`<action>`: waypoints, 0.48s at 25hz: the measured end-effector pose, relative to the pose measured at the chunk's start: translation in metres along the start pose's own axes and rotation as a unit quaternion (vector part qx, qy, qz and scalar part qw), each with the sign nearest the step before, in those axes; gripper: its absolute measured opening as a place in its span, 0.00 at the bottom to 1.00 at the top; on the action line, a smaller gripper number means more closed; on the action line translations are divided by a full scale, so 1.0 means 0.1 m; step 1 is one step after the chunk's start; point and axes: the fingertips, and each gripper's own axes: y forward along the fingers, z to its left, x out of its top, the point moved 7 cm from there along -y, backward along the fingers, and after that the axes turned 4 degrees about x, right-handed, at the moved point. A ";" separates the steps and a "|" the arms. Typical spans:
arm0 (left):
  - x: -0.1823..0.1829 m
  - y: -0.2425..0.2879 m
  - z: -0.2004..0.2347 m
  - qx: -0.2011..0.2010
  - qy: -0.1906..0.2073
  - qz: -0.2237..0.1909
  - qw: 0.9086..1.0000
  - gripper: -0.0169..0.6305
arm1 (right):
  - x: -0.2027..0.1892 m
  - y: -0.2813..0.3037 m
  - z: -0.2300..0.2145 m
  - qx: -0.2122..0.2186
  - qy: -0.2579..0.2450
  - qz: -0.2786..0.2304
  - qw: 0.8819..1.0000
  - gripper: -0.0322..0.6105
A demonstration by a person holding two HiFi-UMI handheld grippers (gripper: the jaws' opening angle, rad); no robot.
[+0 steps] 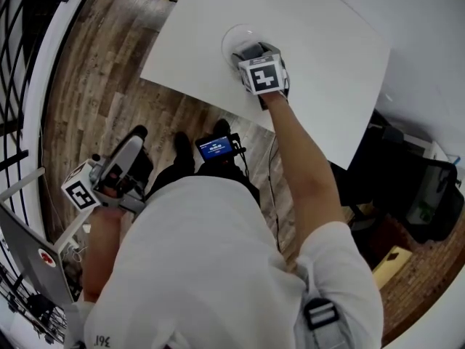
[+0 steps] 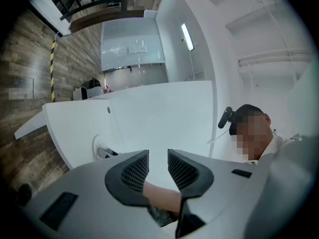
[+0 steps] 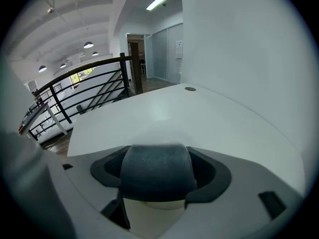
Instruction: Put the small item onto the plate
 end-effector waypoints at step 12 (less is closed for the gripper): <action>-0.01 0.07 -0.04 0.014 0.003 0.011 1.000 0.21 | 0.11 0.14 -0.02 -0.018 -0.009 -0.029 0.999 0.58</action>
